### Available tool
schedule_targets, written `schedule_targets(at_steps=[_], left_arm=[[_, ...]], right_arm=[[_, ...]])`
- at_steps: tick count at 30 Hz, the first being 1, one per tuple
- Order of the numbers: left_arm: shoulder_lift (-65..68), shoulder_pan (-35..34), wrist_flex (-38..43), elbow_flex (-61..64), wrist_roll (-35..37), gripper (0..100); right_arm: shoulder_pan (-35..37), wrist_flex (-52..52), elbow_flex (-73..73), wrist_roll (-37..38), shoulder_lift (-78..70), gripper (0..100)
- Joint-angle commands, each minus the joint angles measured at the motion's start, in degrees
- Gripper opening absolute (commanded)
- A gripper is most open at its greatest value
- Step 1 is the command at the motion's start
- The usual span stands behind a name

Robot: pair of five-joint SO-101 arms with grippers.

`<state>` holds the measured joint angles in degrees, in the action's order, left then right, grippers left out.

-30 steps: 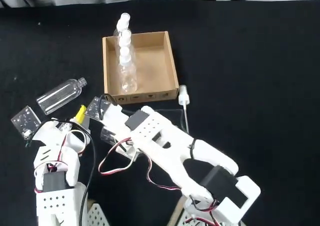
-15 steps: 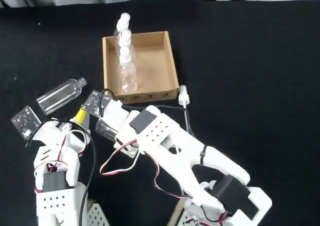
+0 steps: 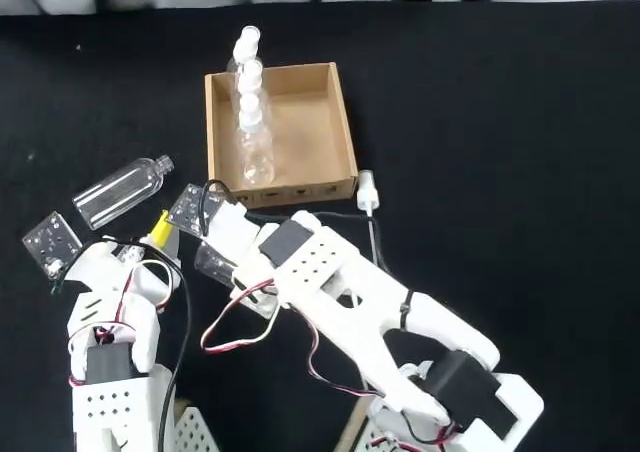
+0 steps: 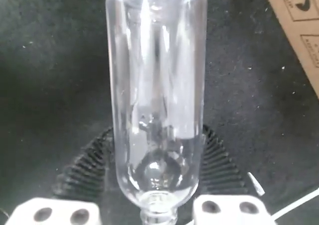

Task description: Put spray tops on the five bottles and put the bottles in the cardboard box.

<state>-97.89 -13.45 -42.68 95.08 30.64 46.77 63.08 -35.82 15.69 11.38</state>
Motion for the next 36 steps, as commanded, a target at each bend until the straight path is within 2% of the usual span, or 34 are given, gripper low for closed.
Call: schedule_targets(at_steps=[1,9,15,23,36], left_arm=[[-0.53,-0.66,1.14,-1.27,-0.62,21],[-0.53,-0.66,1.14,-1.27,-0.62,21],[-0.53,-0.66,1.14,-1.27,-0.62,21],[-0.53,-0.66,3.43,-0.13,-0.62,21],[-0.53,-0.66,3.43,-0.13,-0.62,21]], right_arm=[[-1.58,2.90,1.45,-0.09,3.91,9.9],[-1.93,9.85,5.85,-0.79,3.91,9.9],[-1.93,10.02,5.76,-11.52,3.91,9.9],[-1.85,10.02,5.76,-19.96,3.91,10.0],[-1.67,9.58,8.92,-39.91,3.91,10.0]])
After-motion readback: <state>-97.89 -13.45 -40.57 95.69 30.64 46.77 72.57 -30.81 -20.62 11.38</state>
